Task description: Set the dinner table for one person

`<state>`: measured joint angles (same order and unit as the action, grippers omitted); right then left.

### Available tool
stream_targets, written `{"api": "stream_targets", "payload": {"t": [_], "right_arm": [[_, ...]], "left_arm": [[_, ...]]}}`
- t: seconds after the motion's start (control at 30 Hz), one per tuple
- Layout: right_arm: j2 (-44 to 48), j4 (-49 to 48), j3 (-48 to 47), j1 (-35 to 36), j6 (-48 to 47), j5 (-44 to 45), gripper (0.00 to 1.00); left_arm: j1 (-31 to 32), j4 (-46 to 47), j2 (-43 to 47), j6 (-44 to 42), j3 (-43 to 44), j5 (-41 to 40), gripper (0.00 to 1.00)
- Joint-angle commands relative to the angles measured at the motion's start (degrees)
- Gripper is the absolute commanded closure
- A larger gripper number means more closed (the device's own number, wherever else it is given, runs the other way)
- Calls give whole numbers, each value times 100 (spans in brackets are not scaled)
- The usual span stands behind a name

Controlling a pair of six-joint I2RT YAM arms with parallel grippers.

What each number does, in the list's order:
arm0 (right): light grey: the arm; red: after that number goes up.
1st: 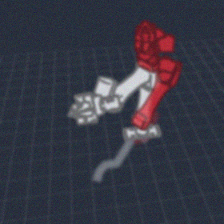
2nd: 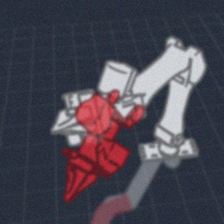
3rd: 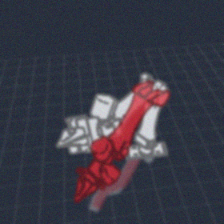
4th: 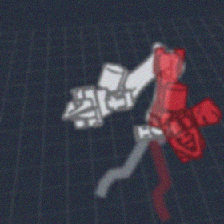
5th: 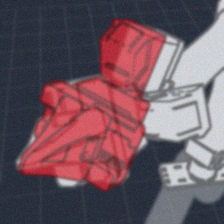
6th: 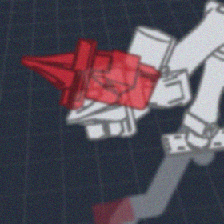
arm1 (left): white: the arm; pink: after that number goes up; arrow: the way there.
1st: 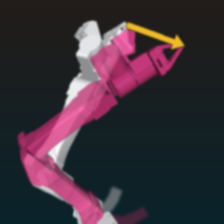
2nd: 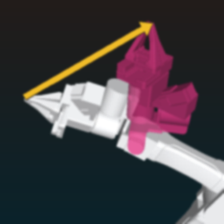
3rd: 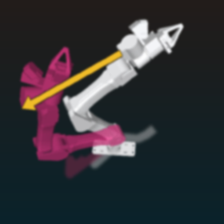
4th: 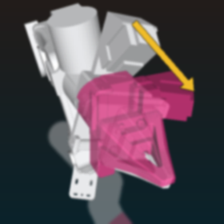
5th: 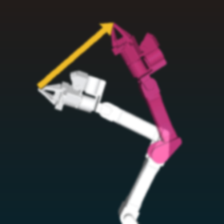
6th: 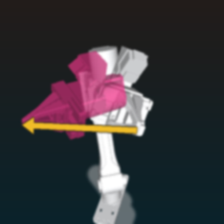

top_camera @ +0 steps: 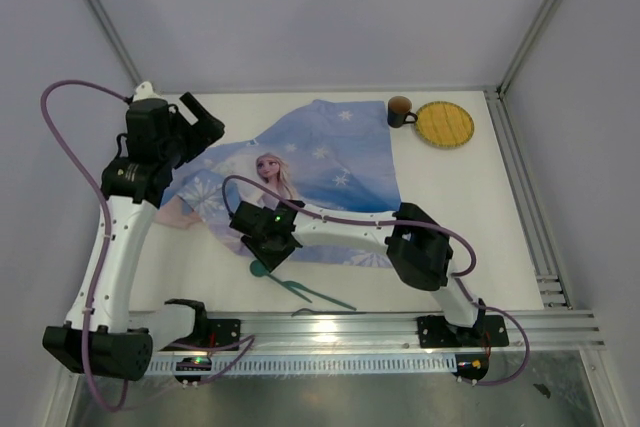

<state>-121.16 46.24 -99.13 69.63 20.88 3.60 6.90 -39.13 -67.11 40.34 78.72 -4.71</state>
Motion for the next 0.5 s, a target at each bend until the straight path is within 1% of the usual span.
{"api": "stream_targets", "payload": {"t": [0.0,0.07,0.23,0.47], "right_arm": [[-47,-334,-256,-10,-14,483,60],[-91,-449,-273,-37,3,615,60],[-408,-484,-396,-98,-41,774,60],[-434,-554,-318,-125,56,678,60]], "left_arm": [[5,599,461,150,-286,645,11],[5,609,506,28,-331,856,11],[5,478,681,-359,-129,884,10],[5,389,761,-386,12,867,10]]}}
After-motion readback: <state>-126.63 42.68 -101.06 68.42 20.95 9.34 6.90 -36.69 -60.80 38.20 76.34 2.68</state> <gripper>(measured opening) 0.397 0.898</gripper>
